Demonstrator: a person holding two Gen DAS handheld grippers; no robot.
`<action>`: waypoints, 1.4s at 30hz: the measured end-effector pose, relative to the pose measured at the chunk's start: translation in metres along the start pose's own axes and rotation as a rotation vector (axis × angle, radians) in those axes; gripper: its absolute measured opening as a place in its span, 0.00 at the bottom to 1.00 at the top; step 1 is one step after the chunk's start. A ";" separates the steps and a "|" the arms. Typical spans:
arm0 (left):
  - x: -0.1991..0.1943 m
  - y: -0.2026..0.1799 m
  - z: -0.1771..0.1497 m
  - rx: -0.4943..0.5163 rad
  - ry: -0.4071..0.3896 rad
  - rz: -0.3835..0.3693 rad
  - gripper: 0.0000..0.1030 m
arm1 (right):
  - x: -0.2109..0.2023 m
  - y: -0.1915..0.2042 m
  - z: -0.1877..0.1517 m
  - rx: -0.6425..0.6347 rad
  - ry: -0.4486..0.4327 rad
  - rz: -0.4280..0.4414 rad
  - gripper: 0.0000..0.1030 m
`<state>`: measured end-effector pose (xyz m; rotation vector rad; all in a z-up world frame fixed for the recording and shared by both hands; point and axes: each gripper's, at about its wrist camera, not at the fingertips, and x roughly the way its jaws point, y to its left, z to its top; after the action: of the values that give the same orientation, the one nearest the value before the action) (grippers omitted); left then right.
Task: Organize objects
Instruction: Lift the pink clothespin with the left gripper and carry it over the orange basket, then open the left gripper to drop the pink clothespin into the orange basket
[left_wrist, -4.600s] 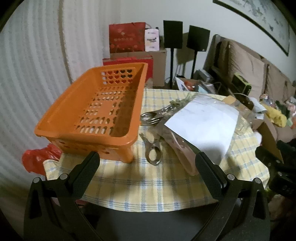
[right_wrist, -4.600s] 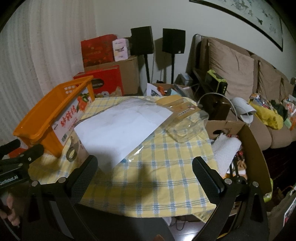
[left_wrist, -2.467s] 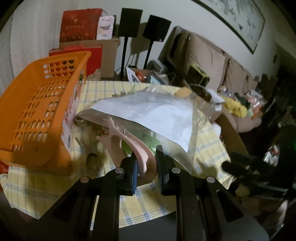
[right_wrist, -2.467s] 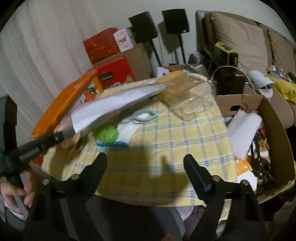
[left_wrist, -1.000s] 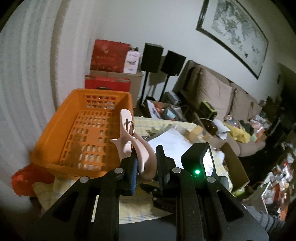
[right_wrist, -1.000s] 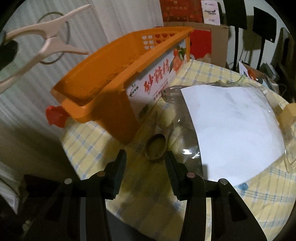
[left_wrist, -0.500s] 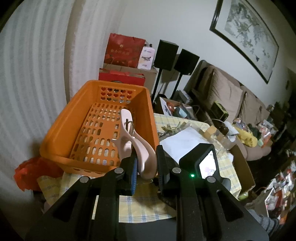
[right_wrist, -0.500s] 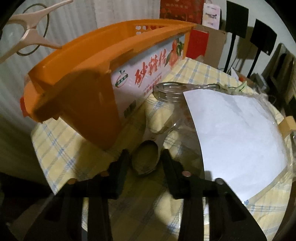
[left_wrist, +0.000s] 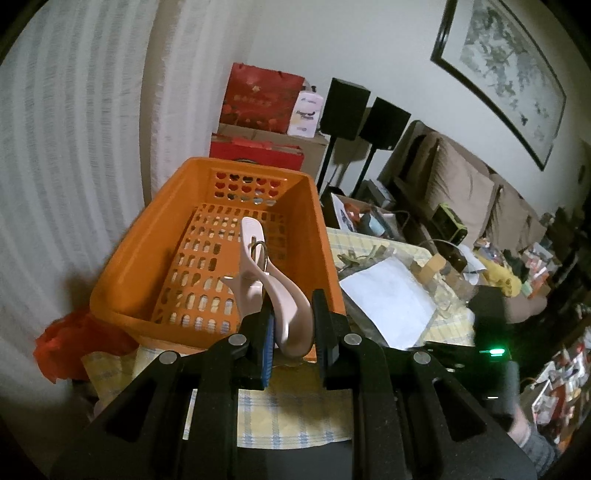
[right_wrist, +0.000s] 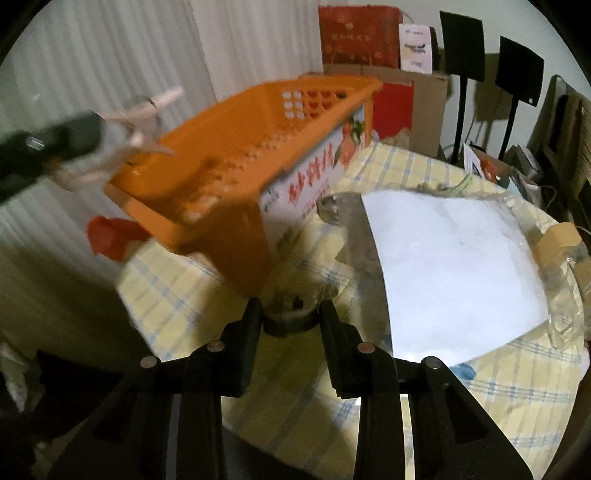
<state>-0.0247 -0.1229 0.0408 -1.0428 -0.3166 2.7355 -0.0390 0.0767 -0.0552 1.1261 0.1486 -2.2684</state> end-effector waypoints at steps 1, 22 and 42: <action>0.000 0.000 0.000 0.000 0.000 0.004 0.16 | -0.007 0.001 0.002 -0.001 -0.012 0.004 0.30; 0.022 0.014 0.028 0.057 0.039 0.096 0.16 | -0.057 0.025 0.089 -0.037 -0.192 0.035 0.30; 0.087 0.060 0.028 0.025 0.145 0.182 0.43 | 0.061 0.031 0.122 -0.004 0.042 0.091 0.32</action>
<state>-0.1140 -0.1617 -0.0098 -1.3154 -0.1728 2.7905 -0.1339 -0.0196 -0.0191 1.1554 0.1152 -2.1645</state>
